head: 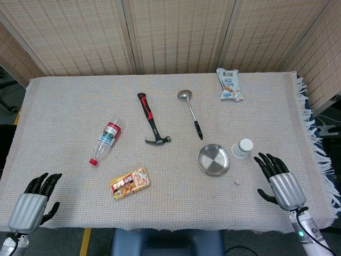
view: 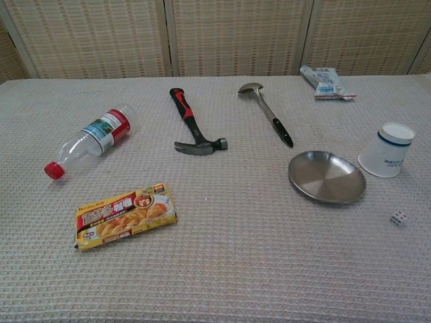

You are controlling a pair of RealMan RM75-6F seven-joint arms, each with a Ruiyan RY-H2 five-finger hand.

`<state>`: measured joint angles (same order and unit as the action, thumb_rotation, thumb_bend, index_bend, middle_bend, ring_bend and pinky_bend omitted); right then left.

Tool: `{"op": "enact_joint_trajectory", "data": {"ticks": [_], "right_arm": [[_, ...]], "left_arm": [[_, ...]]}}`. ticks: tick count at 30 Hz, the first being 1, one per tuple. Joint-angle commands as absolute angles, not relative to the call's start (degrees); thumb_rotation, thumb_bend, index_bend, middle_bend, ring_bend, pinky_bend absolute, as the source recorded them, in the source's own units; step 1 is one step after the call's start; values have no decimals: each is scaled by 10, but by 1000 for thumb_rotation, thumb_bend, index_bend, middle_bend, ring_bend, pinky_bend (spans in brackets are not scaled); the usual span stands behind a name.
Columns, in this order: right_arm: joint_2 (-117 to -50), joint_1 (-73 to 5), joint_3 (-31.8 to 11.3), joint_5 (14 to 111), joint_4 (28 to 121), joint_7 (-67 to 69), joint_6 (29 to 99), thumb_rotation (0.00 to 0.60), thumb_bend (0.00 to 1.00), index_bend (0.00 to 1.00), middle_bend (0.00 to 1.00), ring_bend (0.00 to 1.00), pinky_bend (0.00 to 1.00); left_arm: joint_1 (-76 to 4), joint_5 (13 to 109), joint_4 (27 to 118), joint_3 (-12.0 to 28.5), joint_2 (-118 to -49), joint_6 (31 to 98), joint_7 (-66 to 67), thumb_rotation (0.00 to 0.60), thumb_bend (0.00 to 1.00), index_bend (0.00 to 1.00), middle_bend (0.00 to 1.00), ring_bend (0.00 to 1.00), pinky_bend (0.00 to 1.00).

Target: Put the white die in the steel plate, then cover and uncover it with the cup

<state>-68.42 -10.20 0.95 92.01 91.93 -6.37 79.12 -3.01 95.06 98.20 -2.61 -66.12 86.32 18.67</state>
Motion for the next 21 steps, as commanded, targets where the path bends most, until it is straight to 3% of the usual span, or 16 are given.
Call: {"op": "enact_joint_trajectory", "data": {"ticks": [1,7,10,12,15,17,21], "right_arm": [[-683,-103,11,922,920,-62,788,600,112,0,11,0,106],[-686,-110,10,933,906,-51,787,600,112,11,9,0,117],[-704,-112,3,948,881,-45,807,600,111,55,38,3,238],[-723,-112,-2,964,854,-47,828,600,112,105,120,43,337],[-757,-117,-7,1010,794,-38,874,600,111,225,373,307,586],[-780,-119,-7,1033,753,-21,904,600,112,295,490,446,691],[-811,-125,-1,1053,695,17,925,600,112,366,629,609,864]], "left_arm": [[-30,952,982,-27,-661,863,188,600,347,88,127,87,184],[-31,952,983,-28,-662,860,189,600,346,88,127,87,183],[-32,951,982,-28,-661,858,185,600,347,87,126,87,184],[-33,951,980,-27,-660,858,180,600,347,88,126,87,184],[-32,950,981,-28,-656,860,173,600,347,88,127,87,183],[-31,951,984,-28,-653,863,171,600,346,87,126,87,184],[-27,963,991,-28,-649,876,172,600,347,88,127,87,184]]}}
